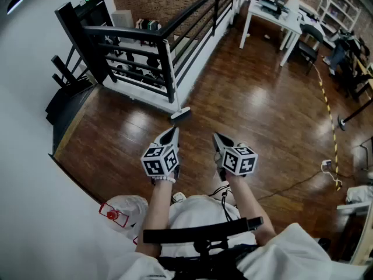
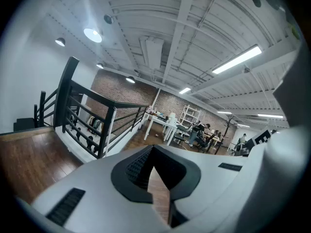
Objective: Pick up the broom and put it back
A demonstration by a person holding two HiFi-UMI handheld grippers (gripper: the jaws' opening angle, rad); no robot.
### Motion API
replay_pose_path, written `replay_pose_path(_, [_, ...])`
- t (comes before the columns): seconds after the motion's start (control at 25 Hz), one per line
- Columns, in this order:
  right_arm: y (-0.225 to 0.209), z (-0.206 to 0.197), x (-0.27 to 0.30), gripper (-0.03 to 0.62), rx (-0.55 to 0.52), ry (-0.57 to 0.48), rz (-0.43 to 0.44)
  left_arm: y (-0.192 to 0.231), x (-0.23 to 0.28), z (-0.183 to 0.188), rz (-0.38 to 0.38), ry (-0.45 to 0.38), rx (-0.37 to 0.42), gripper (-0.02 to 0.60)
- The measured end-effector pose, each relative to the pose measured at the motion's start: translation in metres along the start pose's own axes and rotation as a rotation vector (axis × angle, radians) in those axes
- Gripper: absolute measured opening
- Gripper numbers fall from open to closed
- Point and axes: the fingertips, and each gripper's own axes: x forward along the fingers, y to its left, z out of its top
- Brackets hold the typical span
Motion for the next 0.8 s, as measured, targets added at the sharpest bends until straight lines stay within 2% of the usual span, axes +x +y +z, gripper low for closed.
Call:
replay_pose_path(0.56, [-0.02, -0.007, -0.004, 0.005, 0.028, 0.013, 0.02, -0.012, 0.011, -0.012, 0.024, 0.019, 0.01, -0.006])
replay_pose_path(0.8, [-0.038, -0.014, -0.013, 0.005, 0.068, 0.012, 0.039, -0.031, 0.018, -0.022, 0.039, 0.045, 0.043, -0.006])
